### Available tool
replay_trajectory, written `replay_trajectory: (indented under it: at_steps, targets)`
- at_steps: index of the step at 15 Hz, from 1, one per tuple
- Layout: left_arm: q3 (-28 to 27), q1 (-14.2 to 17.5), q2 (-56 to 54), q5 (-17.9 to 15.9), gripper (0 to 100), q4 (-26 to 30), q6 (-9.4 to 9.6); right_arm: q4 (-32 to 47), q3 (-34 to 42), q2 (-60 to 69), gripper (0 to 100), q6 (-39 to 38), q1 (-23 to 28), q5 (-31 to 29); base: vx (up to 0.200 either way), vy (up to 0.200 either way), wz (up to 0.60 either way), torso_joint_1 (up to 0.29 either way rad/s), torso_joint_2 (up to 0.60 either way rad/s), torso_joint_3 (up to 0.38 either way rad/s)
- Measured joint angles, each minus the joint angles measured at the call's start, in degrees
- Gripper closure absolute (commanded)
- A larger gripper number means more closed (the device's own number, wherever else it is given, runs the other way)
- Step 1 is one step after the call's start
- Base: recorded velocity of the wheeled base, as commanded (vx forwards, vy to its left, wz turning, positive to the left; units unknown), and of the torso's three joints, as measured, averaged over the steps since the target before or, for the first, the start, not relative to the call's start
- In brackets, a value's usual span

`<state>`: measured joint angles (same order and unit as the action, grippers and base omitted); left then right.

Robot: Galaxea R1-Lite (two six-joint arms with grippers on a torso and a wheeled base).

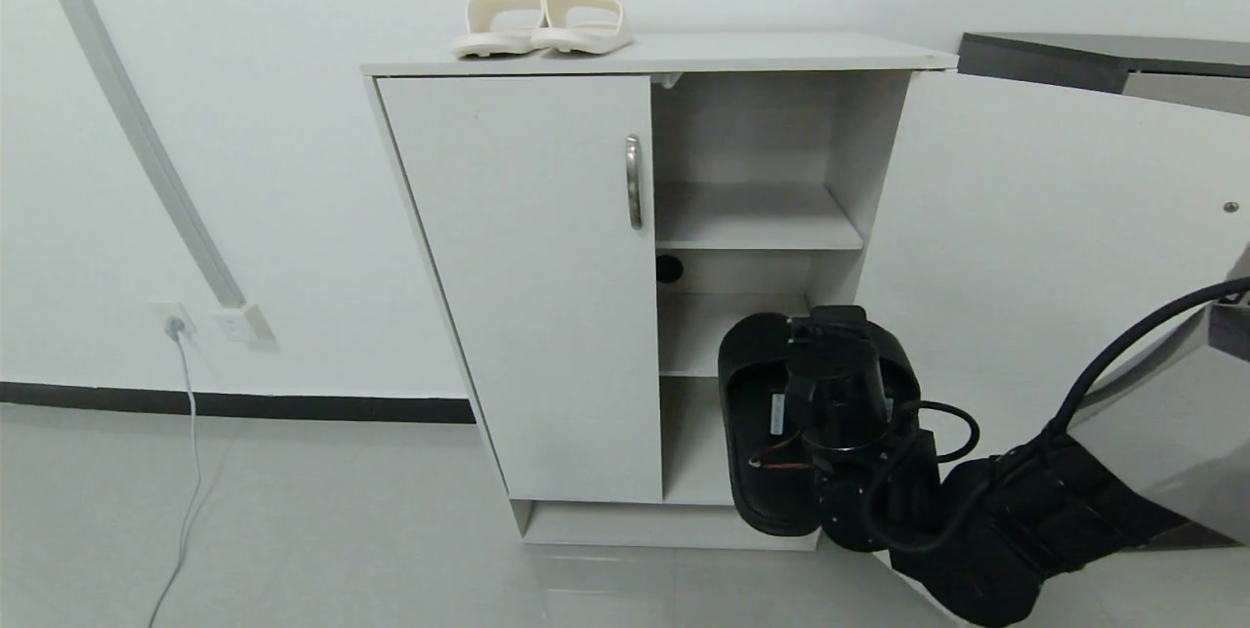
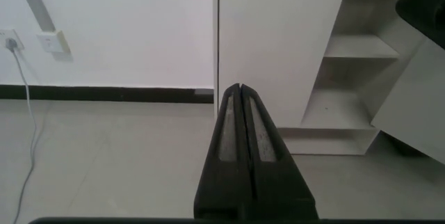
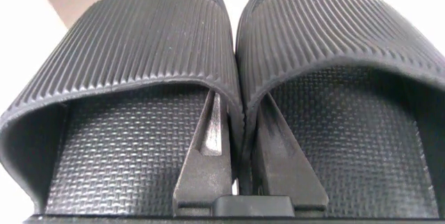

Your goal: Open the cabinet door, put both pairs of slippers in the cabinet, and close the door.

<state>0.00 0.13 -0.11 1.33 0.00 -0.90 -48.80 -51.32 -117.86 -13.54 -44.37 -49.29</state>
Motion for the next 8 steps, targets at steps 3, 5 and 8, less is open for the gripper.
replay_trajectory:
  at_steps: [3,5,8]
  targets:
    - [0.0,0.1,0.0,0.0,100,0.0,-0.05,-1.6,-0.2,-1.9,100,-0.1,-0.4,3.7,0.0,0.0,0.0,0.0,0.0,0.0]
    - [0.0,0.0,0.0,0.1,100,0.0,-0.11,-4.8,-0.9,-4.6,100,0.2,-0.8,5.4,0.0,0.0,0.0,0.0,0.0,0.0]
    - [0.0,0.0,0.0,0.1,100,0.0,-0.21,-6.5,-2.2,-8.2,100,0.3,-0.4,5.9,0.0,0.0,0.0,0.0,0.0,0.0]
